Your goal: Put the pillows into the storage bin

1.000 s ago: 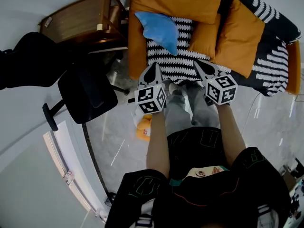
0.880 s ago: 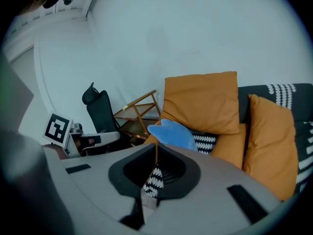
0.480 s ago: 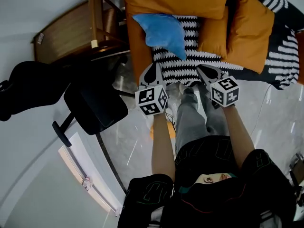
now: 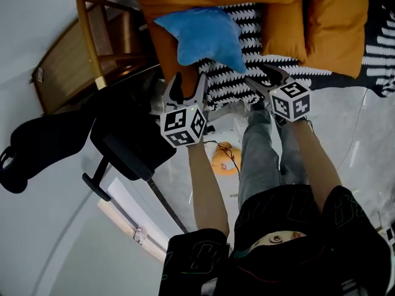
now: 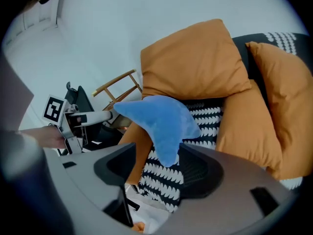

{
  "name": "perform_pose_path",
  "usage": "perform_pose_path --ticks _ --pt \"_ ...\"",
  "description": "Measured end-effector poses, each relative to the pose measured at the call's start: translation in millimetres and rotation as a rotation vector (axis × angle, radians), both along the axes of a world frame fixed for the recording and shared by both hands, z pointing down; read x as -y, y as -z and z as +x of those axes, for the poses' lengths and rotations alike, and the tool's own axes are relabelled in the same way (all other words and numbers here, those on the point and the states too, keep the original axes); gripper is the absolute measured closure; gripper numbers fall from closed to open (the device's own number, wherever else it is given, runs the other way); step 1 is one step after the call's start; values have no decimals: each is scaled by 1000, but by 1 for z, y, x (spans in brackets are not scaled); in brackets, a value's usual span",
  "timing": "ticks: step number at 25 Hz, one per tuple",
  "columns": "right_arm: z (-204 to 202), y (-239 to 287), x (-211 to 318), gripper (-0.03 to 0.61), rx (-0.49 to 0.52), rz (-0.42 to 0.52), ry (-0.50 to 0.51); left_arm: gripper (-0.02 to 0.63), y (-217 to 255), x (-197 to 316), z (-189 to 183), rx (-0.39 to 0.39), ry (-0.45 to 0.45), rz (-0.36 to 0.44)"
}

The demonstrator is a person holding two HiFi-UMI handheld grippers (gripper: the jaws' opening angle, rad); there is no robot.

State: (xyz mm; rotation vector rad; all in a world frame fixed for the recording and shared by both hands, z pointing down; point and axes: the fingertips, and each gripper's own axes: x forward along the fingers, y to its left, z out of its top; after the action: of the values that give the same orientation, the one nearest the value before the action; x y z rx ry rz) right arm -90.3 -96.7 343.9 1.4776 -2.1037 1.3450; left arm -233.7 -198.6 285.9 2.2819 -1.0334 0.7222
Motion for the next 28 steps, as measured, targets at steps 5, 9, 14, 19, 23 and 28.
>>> perform_pose_path --ticks 5,9,14,19,23,28 --pt "-3 -36 18 295 33 -14 12 269 -19 19 6 48 -73 34" --pt "-11 -63 29 279 89 -35 12 259 -28 38 12 30 -95 73" --pt "-25 -88 39 272 190 -69 5 261 -45 48 27 37 -142 96" --pt "-34 -107 51 273 224 -100 1 272 -48 60 45 15 -147 134" --pt "-36 -106 56 273 257 -76 10 273 -47 60 45 38 -155 110" --pt "-24 -90 61 273 314 -26 7 274 -30 66 46 56 -140 161"
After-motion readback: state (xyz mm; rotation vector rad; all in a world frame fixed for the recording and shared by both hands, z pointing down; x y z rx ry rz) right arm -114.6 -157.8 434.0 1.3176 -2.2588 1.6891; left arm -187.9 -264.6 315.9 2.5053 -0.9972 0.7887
